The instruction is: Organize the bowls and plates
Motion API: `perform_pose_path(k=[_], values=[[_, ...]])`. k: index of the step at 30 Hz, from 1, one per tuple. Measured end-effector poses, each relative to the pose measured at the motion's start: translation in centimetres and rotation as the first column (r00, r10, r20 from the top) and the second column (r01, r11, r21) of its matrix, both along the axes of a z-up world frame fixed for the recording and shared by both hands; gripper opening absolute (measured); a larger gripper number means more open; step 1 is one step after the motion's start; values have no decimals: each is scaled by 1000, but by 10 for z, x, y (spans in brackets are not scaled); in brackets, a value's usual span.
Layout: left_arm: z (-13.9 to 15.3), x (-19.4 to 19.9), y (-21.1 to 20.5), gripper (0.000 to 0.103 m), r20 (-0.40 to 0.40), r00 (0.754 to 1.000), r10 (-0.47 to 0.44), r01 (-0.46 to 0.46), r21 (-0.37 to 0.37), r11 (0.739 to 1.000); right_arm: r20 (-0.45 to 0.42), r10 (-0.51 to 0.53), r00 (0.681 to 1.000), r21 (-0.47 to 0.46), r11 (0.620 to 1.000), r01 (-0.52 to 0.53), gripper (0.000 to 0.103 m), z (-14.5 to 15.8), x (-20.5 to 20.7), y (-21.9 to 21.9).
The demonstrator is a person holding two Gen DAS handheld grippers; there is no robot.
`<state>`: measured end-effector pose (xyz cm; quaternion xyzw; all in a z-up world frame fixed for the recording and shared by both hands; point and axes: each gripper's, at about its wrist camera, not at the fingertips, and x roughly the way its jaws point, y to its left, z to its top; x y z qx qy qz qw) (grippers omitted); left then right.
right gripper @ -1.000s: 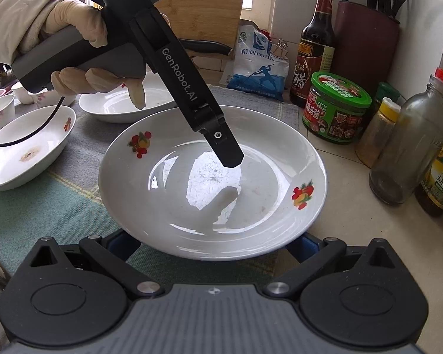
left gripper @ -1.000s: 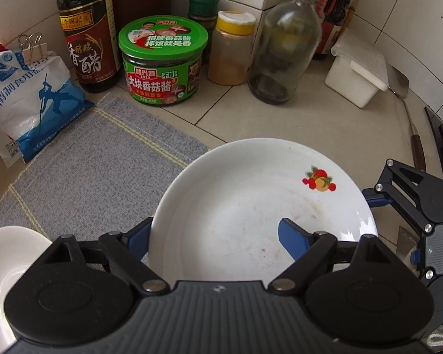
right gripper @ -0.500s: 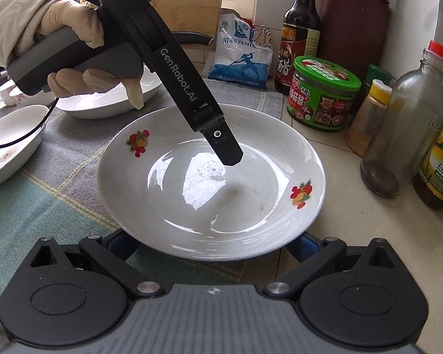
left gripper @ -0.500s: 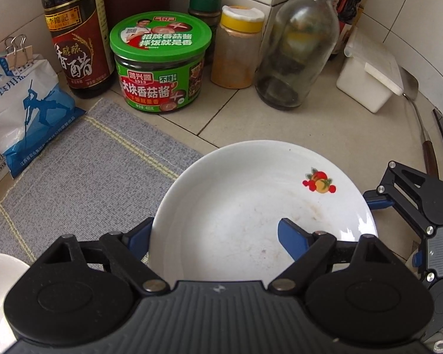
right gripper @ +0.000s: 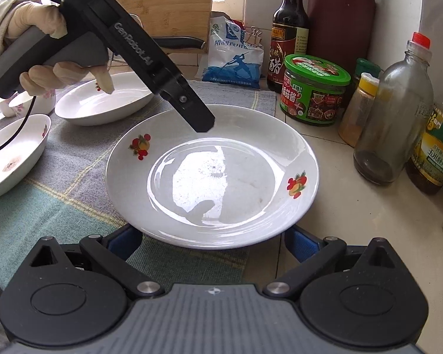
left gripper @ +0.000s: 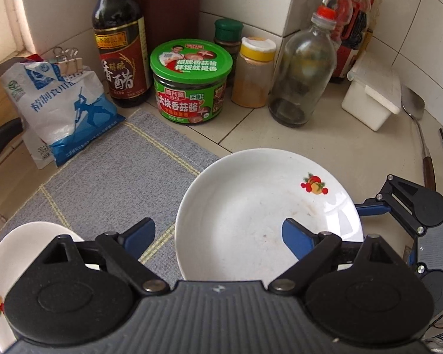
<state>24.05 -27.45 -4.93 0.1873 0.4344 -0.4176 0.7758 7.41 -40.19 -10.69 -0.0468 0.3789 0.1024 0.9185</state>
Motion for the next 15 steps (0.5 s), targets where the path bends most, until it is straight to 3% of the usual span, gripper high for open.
perform_pose_path(k=[7, 11, 15], values=[[31, -47, 42, 96, 87, 990, 110, -102, -87, 991, -1, -66, 998, 22, 998, 66, 103, 7, -8, 11], [35, -77, 67, 96, 128, 981, 144, -128, -121, 984, 14, -134, 991, 47, 990, 133, 103, 14, -19, 20], [36, -106, 92, 96, 168, 973, 157, -137, -126, 983, 39, -189, 981, 6, 982, 189, 103, 25, -30, 41]])
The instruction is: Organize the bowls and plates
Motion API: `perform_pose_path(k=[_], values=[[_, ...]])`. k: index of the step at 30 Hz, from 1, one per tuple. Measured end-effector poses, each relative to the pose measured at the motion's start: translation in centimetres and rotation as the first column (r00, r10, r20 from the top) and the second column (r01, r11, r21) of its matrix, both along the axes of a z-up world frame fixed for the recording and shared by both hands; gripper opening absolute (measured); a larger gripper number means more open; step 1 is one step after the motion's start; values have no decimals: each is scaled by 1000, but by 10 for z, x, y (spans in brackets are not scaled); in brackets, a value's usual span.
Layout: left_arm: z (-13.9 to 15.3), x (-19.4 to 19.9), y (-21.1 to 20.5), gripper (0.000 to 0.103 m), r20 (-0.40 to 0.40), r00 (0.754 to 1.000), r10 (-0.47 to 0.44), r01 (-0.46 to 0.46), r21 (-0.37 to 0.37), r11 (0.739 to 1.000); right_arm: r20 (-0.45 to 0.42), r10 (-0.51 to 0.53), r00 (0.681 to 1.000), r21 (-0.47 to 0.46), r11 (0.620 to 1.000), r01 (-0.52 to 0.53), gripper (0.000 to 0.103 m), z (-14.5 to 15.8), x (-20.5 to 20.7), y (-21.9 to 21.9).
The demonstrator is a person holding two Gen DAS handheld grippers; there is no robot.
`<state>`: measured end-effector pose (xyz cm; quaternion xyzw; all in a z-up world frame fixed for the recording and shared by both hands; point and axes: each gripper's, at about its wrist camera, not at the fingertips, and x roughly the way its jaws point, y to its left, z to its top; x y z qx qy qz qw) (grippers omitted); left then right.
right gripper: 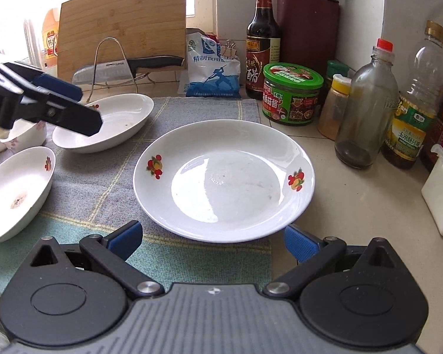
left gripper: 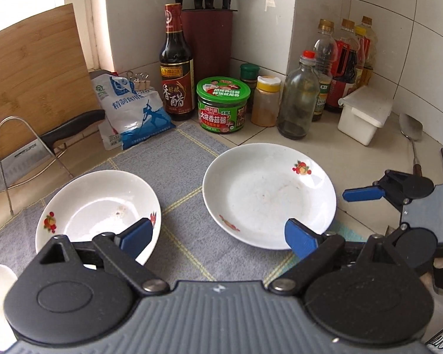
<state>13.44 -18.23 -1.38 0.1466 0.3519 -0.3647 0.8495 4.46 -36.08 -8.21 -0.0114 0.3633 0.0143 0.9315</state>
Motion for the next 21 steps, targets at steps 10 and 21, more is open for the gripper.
perform_pose_path(k=[10, 21], values=[[-11, -47, 79, 96, -21, 996, 92, -91, 10, 996, 35, -9, 999, 21, 1000, 8, 103, 13, -12, 57], [-24, -80, 172, 96, -37, 978, 207, -205, 45, 978, 16, 77, 997, 46, 996, -78, 103, 14, -4, 118]])
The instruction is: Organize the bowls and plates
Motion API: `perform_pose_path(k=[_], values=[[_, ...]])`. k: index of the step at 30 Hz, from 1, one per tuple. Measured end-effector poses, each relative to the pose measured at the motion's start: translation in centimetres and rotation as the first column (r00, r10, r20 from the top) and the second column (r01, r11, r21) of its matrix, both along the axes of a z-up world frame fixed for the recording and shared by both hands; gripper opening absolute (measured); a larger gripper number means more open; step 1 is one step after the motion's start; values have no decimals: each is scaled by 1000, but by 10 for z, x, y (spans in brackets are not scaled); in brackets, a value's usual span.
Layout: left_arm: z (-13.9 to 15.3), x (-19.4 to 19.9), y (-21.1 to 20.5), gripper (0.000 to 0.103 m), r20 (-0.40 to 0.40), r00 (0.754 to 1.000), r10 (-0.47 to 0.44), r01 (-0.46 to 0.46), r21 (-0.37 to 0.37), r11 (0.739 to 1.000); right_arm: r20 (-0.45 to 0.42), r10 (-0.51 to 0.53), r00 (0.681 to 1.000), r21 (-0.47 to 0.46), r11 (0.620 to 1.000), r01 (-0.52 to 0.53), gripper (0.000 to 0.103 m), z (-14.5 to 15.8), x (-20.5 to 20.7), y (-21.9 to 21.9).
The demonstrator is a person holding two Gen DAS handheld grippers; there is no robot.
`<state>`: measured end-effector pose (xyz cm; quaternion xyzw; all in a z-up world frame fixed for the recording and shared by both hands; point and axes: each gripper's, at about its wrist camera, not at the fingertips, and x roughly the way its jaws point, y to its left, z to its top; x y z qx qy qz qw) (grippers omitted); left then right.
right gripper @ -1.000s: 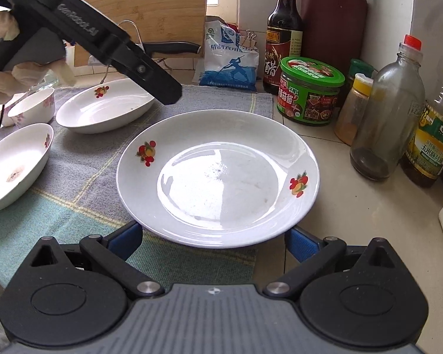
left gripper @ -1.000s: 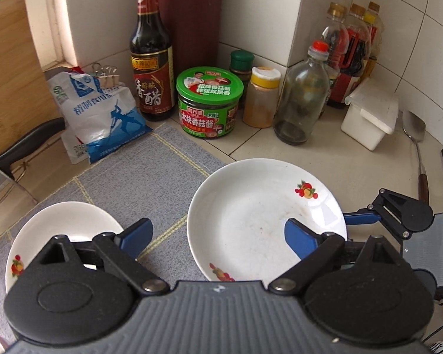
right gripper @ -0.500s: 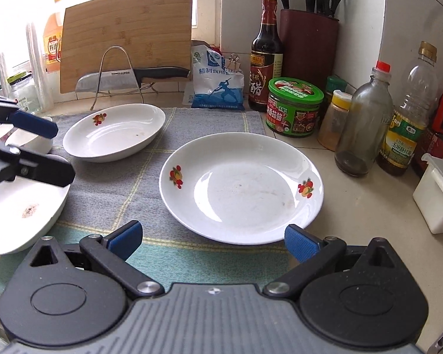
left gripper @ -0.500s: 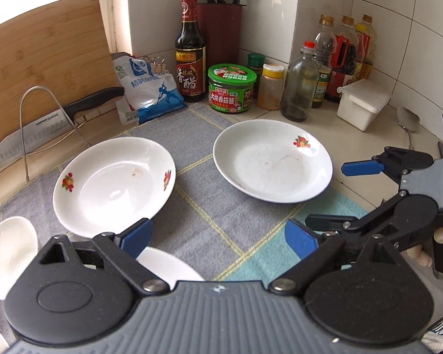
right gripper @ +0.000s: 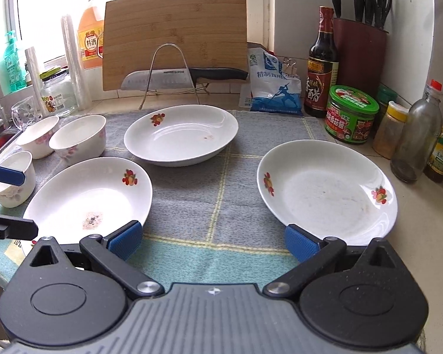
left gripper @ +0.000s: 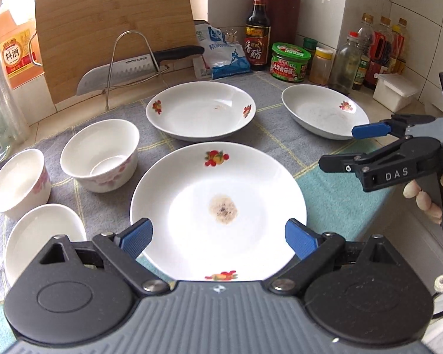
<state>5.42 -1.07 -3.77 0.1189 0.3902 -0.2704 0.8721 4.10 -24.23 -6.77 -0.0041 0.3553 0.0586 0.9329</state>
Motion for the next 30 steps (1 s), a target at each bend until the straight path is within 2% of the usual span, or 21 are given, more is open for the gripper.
perform_pose_path(k=[4, 10, 16, 19, 30], values=[[-16, -10, 23, 96, -52, 999, 16, -16, 9, 1000, -7, 27, 1000, 0, 1000, -27, 103, -1, 6, 18], [-47, -13, 27, 96, -88, 996, 24, -21, 32, 999, -10, 47, 999, -10, 999, -48, 103, 2, 11, 34], [-62, -6, 15, 97, -52, 998, -29, 32, 73, 997, -14, 41, 999, -25, 999, -41, 103, 4, 12, 35], [-65, 2, 10, 103, -60, 997, -42, 46, 66, 997, -29, 40, 999, -24, 999, -40, 103, 2, 14, 32], [-67, 7, 10, 103, -26, 998, -57, 58, 35, 998, -62, 111, 992, 23, 994, -110, 103, -4, 41, 33]])
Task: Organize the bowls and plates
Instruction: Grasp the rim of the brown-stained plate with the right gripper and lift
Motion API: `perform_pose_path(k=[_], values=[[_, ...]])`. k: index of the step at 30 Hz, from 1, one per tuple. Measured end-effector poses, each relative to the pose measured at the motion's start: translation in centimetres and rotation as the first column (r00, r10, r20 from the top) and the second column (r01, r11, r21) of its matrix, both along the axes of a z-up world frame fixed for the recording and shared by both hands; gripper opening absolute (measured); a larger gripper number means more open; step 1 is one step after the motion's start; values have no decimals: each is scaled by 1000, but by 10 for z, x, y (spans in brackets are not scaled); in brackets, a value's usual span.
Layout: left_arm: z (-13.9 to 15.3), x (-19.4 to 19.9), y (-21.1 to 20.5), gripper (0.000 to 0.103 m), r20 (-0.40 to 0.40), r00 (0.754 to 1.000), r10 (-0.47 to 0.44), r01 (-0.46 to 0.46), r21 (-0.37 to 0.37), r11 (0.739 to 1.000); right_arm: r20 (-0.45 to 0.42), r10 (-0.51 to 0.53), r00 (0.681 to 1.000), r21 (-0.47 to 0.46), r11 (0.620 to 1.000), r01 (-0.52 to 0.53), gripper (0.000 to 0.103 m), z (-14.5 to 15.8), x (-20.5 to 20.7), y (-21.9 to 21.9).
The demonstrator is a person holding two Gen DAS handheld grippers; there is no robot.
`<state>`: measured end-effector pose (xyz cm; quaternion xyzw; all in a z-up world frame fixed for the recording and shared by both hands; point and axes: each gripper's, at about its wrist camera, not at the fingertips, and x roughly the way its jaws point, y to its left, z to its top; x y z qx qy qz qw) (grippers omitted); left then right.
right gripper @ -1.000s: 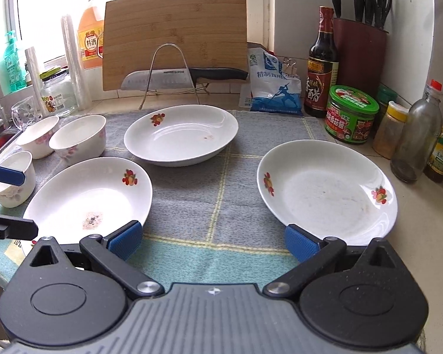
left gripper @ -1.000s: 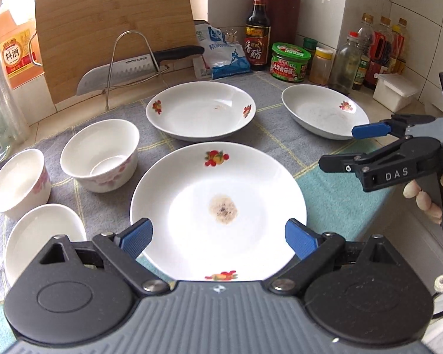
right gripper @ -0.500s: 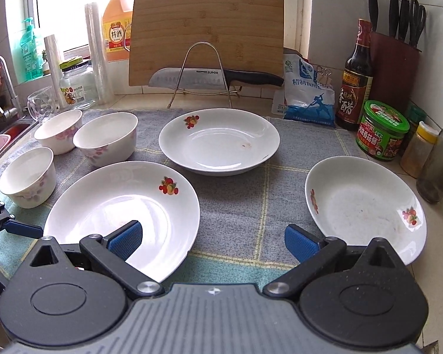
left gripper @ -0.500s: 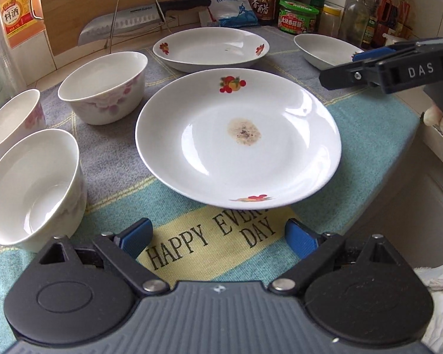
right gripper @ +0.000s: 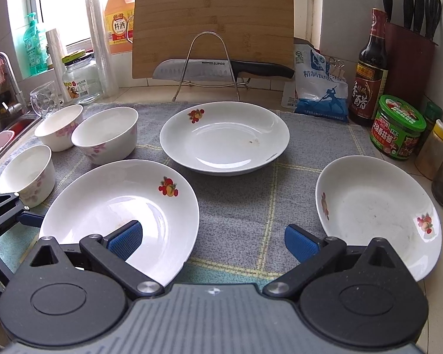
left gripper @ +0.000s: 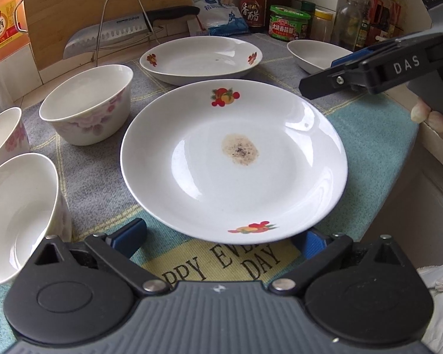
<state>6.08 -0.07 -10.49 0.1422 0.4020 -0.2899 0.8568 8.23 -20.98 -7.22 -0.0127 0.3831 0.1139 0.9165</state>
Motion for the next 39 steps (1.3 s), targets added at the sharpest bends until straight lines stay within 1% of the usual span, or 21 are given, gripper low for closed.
perform_pose_path(k=[4, 8, 14, 21, 23, 32, 39], values=[[-5, -8, 6, 103, 60, 998, -7, 9, -41, 999, -20, 59, 998, 19, 998, -59, 103, -5, 15, 5], [-3, -7, 4, 103, 50, 999, -6, 8, -34, 999, -42, 134, 990, 50, 990, -132, 103, -10, 28, 12], [-5, -11, 7, 103, 81, 996, -27, 31, -51, 998, -80, 233, 969, 104, 969, -224, 103, -17, 48, 18], [-6, -10, 7, 103, 88, 995, -50, 55, -56, 997, -139, 343, 929, 157, 934, -321, 103, -27, 68, 24], [-6, -9, 7, 103, 89, 994, -56, 61, -56, 997, -149, 359, 921, 161, 928, -336, 103, -28, 73, 26], [-6, -8, 6, 103, 111, 989, -94, 100, -42, 994, -209, 447, 870, 264, 882, -390, 103, -34, 89, 27], [-5, -6, 4, 103, 117, 986, -118, 122, -32, 992, -224, 471, 853, 326, 861, -390, 103, -34, 97, 25]])
